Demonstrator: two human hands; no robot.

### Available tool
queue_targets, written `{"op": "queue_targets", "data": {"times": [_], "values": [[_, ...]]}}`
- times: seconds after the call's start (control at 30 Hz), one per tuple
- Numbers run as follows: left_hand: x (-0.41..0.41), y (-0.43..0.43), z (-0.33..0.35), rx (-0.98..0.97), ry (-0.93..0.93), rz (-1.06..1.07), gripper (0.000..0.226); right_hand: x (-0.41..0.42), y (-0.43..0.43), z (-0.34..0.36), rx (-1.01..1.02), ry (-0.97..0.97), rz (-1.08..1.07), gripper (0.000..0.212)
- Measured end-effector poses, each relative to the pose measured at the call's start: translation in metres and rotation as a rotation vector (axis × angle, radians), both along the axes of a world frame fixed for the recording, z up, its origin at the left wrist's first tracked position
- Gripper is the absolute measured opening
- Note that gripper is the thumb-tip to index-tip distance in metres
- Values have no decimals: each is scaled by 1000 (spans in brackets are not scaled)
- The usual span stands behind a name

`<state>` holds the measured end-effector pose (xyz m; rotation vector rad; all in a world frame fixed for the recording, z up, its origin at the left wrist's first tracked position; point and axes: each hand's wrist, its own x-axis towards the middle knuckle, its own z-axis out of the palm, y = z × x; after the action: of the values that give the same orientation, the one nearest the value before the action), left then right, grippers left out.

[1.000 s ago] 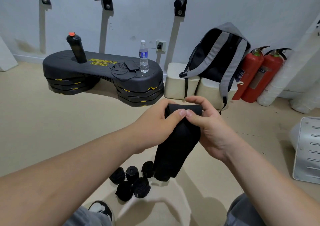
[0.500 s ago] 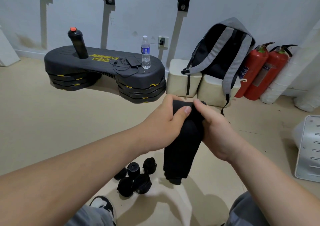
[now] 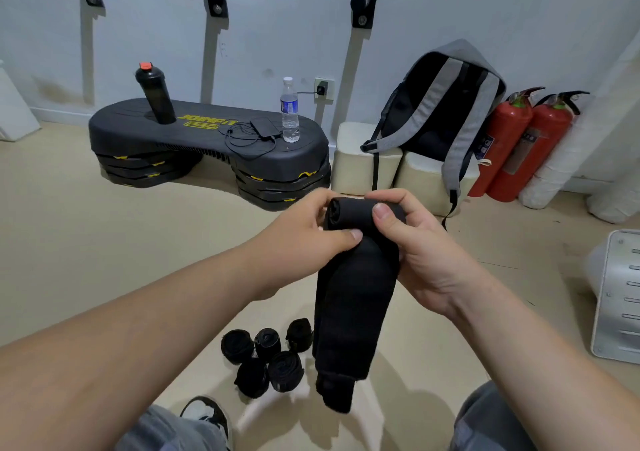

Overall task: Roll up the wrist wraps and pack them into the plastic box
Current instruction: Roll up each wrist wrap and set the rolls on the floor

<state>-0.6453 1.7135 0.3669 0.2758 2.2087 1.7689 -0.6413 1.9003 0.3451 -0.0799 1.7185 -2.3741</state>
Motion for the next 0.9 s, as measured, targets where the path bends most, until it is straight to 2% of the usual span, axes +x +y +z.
{"op": "queue_targets", "data": {"times": [0.1,0.2,0.27,0.33,0.43,0.5,0.6,0.67,0.9], "values": [[-1,2,3,138,-226,-17,29,-1,1,0,-31,22,14,18],[0,6,5,169,-242,19,15,0,0,-2,-16,62,12,30],[1,7,2,85,-166,39,21,0,0,-3,17,85,14,36],[2,8,1,23,-69,54,17,-1,1,-2,20,70,12,38],[0,9,3,-3,62,65,14,-3,5,5,-70,-38,27,59],[-1,6,5,-83,229,40,17,0,2,13,-48,-118,100,45],[-3,-1,2,-261,479,-18,29,4,-4,14,41,-202,164,60],[-4,-4,-2,-324,579,-50,37,4,-8,13,49,-207,163,64],[9,7,-11,-226,436,-7,35,6,-10,6,100,-229,180,67]]}}
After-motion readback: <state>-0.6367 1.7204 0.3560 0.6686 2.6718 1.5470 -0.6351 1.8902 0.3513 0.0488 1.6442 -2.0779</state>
